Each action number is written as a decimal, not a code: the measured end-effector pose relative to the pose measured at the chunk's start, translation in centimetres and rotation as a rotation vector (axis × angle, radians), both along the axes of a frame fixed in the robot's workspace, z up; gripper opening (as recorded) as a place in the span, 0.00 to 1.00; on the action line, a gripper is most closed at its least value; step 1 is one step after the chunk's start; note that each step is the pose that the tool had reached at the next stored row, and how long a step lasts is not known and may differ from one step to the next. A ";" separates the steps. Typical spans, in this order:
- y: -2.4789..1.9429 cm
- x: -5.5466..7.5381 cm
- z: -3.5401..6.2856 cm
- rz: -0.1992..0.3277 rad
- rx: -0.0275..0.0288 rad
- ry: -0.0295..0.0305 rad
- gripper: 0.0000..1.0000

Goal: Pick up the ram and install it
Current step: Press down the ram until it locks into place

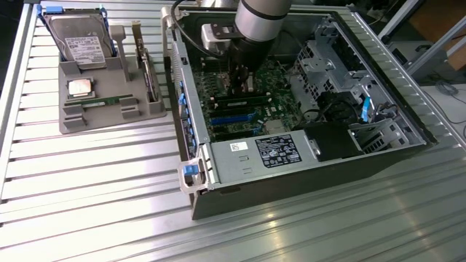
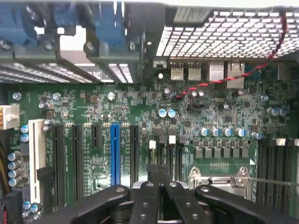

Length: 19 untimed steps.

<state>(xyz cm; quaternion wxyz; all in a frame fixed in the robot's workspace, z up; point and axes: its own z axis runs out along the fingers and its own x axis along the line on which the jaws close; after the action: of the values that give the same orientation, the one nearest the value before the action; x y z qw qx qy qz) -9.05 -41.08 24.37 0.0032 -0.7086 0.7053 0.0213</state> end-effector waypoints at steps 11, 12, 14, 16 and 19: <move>-0.01 7.2 0.00 0.000 -0.0001 0.0189 0.10; -0.01 7.6 0.00 0.000 0.0000 0.0204 0.10; 0.00 9.0 0.00 0.000 0.0000 0.0245 0.10; 0.00 10.2 0.00 0.000 -0.0001 0.0271 0.10; 0.00 11.3 0.04 0.000 0.0000 0.0284 0.10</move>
<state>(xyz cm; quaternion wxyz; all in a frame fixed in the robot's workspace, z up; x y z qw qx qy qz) 2.24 -41.08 24.40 -0.0068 -0.7083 0.7052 0.0313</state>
